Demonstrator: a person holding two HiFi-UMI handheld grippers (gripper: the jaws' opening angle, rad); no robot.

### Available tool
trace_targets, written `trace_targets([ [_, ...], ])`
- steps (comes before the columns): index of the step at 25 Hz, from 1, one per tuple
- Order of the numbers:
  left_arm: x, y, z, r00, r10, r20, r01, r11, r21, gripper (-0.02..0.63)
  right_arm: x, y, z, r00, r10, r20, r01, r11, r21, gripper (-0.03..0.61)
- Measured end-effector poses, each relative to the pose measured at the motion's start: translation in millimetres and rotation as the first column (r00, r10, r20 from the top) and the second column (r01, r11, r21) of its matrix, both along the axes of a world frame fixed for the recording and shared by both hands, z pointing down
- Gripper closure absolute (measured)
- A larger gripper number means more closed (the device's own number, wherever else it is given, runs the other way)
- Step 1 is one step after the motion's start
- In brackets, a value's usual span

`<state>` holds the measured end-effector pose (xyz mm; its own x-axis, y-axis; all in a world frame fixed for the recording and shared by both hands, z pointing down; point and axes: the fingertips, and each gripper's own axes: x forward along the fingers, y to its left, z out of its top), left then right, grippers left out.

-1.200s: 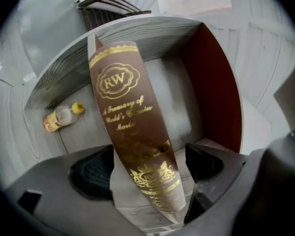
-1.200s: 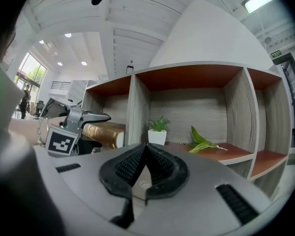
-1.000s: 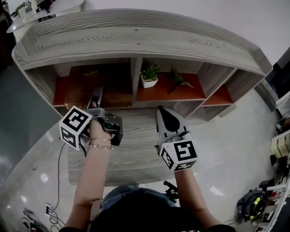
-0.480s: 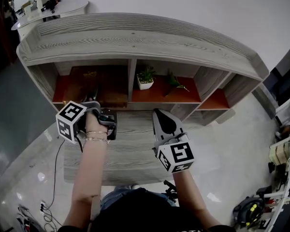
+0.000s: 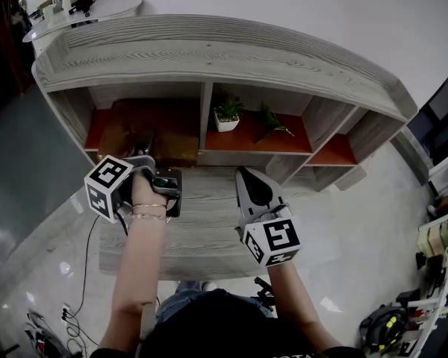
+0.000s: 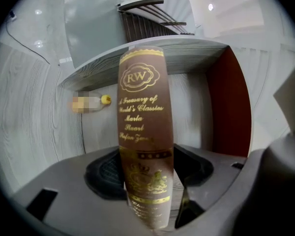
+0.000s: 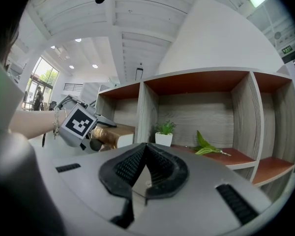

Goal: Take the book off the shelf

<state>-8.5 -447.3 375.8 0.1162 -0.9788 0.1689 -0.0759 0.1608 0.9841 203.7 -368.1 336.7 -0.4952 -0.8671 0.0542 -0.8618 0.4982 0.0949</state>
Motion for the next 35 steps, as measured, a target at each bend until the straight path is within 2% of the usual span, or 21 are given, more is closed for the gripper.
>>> trace_targets([
  [8, -1.5, 15.9, -0.6, 1.0, 0.003, 0.013, -0.003, 1.0, 0.008, 0.35, -5.4, 12.0, -2.0, 1.0, -0.021, 0.003, 0.021, 1.0, 0.01, 0.569],
  [22, -1.3, 53.0, -1.6, 1.0, -0.005, -0.014, 0.006, 0.999, 0.052, 0.376, -5.3, 40.3, -3.5, 0.998, -0.059, 0.004, 0.059, 0.998, 0.015, 0.569],
  [35, -0.8, 103.7, -8.6, 0.997, -0.058, 0.049, 0.053, 0.994, 0.094, 0.382, 4.3, 77.9, -8.9, 0.995, -0.098, 0.022, 0.097, 0.995, 0.03, 0.569],
])
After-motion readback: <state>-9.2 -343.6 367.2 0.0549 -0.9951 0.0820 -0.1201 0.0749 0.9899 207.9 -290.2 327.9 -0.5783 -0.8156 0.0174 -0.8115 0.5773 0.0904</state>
